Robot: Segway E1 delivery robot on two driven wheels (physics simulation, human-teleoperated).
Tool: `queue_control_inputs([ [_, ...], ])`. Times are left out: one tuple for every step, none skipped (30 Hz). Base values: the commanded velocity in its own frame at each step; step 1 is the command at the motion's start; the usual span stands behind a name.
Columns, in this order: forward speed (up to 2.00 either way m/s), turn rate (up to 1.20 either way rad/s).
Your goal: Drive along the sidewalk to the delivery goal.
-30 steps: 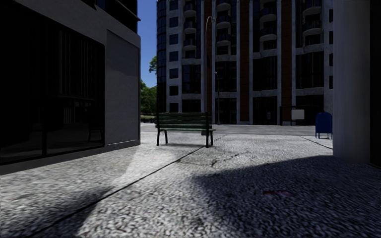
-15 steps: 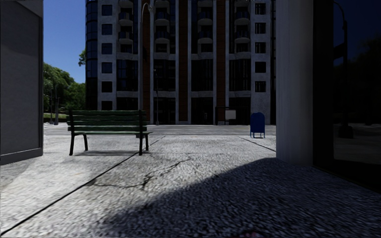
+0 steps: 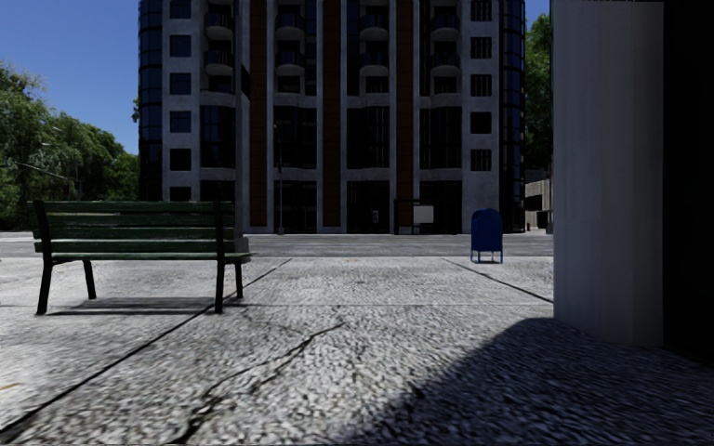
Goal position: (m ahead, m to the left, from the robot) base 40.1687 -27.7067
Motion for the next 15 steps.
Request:
queue_control_inputs([
  [2.00, 0.00],
  [2.00, 0.00],
  [2.00, 0.00],
  [2.00, 0.00],
  [2.00, 0.00],
  [2.00, 0.00],
  [2.00, 0.00],
  [2.00, 0.00],
  [2.00, 0.00],
  [2.00, 0.00],
  [2.00, 0.00],
  [2.00, 0.00],
  [2.00, 0.00],
  [2.00, 0.00],
  [2.00, 0.00],
])
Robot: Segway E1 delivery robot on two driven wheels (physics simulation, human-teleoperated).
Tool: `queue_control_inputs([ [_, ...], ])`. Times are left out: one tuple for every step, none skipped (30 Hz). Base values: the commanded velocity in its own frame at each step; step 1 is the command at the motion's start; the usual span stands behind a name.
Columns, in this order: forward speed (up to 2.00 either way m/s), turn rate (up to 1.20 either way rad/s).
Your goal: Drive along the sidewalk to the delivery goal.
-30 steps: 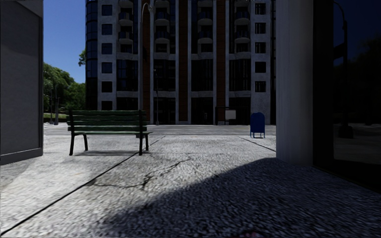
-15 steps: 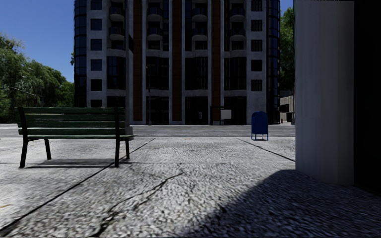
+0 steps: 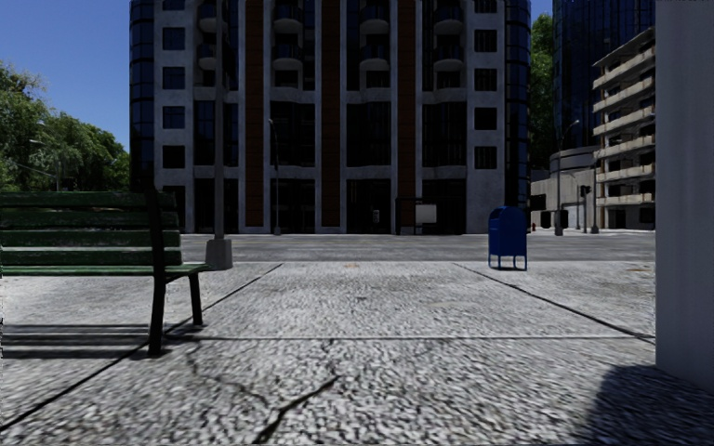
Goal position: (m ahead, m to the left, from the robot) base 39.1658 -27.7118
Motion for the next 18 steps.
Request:
queue_control_inputs([
  [2.00, 0.00],
  [1.96, 0.00],
  [1.94, 0.00],
  [1.94, 0.00],
  [1.94, 0.00],
  [1.94, 0.00],
  [1.94, 0.00],
  [1.94, 0.00],
  [1.94, 0.00],
  [1.94, 0.00],
  [1.94, 0.00],
  [1.94, 0.00],
  [1.94, 0.00],
  [1.94, 0.00],
  [1.94, 0.00],
  [1.94, 0.00],
  [1.94, 0.00],
  [1.94, 0.00],
])
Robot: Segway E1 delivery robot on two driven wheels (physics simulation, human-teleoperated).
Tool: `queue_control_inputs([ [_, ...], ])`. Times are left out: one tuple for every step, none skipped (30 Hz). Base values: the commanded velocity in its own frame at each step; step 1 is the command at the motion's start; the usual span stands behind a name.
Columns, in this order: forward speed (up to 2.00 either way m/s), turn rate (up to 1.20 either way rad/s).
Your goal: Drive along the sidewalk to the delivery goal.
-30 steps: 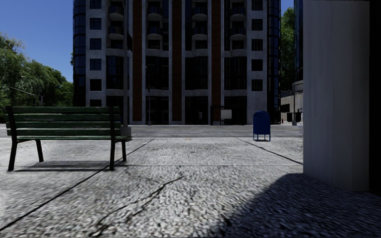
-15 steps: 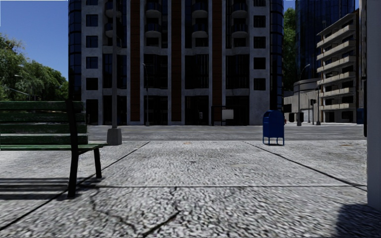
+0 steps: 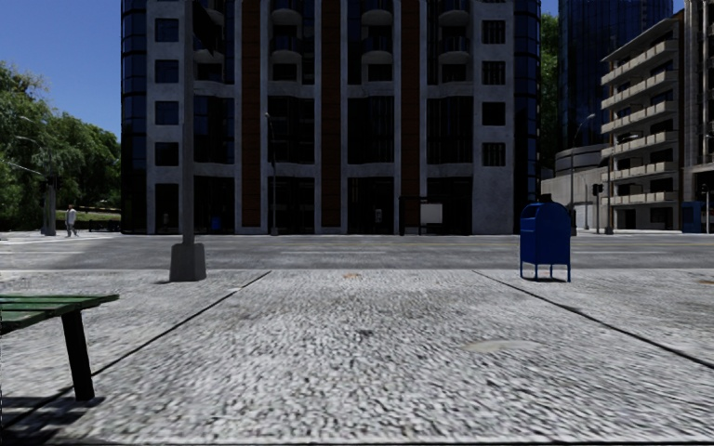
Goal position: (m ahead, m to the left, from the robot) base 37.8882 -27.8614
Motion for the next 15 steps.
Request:
queue_control_inputs([
  [1.94, 0.00],
  [1.94, 0.00],
  [1.94, 0.00],
  [1.94, 0.00],
  [1.94, 0.00],
  [1.94, 0.00],
  [1.94, 0.01],
  [1.94, 0.01],
  [1.94, 0.05],
  [1.94, 0.11],
  [1.94, 0.19],
  [1.94, 0.19],
  [1.94, 0.36],
  [1.94, 0.47],
  [1.94, 0.57],
])
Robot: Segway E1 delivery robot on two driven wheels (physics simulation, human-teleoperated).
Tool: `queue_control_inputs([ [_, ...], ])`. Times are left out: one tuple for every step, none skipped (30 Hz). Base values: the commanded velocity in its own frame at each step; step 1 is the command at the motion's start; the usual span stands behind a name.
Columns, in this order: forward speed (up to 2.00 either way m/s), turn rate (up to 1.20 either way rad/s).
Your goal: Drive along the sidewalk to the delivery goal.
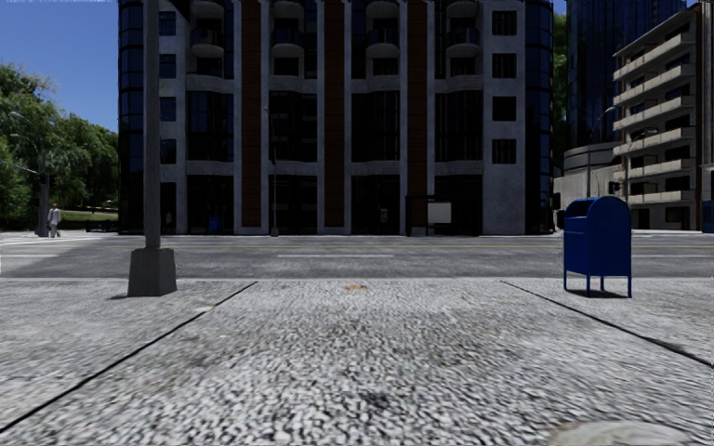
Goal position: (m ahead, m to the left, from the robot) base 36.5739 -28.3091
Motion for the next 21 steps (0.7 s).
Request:
queue_control_inputs([
  [1.94, 0.67],
  [1.94, 0.67],
  [1.94, 0.69],
  [1.94, 0.73],
  [1.94, 0.74],
  [1.94, 0.74],
  [1.94, 0.75],
  [1.94, 0.75],
  [1.94, 0.76],
  [1.94, 0.76],
  [1.94, 0.78],
  [1.94, 0.80],
  [1.94, 0.81],
  [1.94, 0.81],
  [1.94, 0.81],
  [1.94, 0.81],
  [1.94, 0.81],
  [1.94, 0.81],
  [1.94, 0.81],
  [1.94, 0.81],
  [1.94, 0.82],
])
